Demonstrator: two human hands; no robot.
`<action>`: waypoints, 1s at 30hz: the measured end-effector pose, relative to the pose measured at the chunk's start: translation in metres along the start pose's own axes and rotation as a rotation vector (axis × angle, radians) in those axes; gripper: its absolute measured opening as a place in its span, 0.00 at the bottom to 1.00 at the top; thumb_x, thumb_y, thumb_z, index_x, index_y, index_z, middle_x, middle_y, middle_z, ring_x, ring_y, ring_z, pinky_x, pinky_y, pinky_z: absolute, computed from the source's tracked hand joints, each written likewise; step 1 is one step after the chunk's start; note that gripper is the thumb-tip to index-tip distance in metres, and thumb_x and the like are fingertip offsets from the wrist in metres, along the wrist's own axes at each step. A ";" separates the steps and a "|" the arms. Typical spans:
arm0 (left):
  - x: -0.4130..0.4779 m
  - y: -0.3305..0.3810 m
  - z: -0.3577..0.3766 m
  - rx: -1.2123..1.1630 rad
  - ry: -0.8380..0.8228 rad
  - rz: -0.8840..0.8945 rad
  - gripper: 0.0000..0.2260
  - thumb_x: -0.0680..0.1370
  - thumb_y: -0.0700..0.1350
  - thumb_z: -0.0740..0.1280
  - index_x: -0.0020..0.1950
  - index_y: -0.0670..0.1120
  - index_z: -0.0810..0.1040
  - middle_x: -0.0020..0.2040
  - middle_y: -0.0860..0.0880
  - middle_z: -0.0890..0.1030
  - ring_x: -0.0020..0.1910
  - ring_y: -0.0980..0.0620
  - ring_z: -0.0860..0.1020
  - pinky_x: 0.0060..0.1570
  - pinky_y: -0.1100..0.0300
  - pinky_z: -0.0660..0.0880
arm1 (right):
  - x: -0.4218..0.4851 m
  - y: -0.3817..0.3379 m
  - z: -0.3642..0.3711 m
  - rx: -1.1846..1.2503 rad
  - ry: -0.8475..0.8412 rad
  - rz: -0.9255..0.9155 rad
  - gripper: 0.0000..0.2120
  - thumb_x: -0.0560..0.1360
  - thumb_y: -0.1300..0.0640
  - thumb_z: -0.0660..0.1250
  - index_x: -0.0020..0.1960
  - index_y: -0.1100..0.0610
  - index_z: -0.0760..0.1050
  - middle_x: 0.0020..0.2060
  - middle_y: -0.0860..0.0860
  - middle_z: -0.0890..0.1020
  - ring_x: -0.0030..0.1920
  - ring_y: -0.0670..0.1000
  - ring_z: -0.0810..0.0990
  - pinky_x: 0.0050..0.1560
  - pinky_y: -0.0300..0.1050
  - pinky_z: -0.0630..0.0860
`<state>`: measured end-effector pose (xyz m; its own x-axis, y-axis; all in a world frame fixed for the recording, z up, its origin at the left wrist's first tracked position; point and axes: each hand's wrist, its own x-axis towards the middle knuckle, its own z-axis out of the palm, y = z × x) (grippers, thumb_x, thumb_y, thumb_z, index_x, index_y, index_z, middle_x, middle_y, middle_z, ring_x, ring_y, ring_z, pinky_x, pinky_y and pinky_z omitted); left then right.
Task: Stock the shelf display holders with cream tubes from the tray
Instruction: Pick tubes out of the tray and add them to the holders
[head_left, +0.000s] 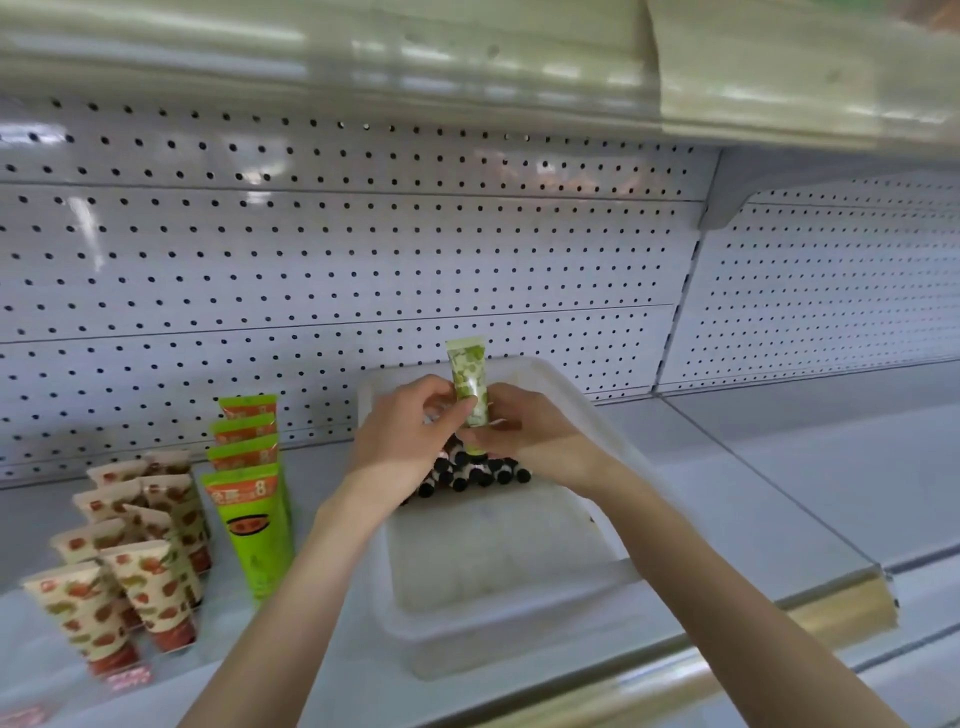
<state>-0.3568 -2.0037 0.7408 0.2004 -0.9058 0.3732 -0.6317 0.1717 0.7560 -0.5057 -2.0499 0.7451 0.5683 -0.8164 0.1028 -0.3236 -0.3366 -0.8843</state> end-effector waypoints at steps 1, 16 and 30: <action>0.000 0.000 0.001 -0.049 0.018 0.017 0.06 0.74 0.49 0.69 0.48 0.49 0.79 0.45 0.56 0.82 0.46 0.57 0.80 0.48 0.59 0.75 | 0.000 0.000 0.001 0.002 -0.001 -0.015 0.15 0.73 0.55 0.71 0.58 0.55 0.75 0.51 0.50 0.82 0.49 0.47 0.81 0.54 0.43 0.78; -0.004 0.001 -0.011 -0.350 0.099 0.029 0.03 0.73 0.46 0.70 0.45 0.52 0.78 0.44 0.55 0.82 0.42 0.61 0.80 0.40 0.69 0.75 | -0.001 -0.002 -0.011 -0.016 0.063 -0.020 0.12 0.74 0.49 0.68 0.52 0.56 0.78 0.48 0.51 0.83 0.50 0.49 0.81 0.52 0.42 0.78; -0.015 -0.011 -0.016 -0.375 0.017 -0.012 0.07 0.70 0.51 0.68 0.45 0.50 0.78 0.44 0.51 0.83 0.43 0.51 0.82 0.44 0.55 0.80 | 0.061 0.061 -0.039 -0.235 -0.077 0.385 0.03 0.77 0.62 0.62 0.50 0.58 0.71 0.36 0.50 0.73 0.34 0.50 0.74 0.40 0.42 0.74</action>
<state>-0.3406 -1.9856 0.7352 0.2206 -0.9027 0.3695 -0.3112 0.2938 0.9038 -0.5202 -2.1384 0.7155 0.4249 -0.8686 -0.2550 -0.6797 -0.1202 -0.7235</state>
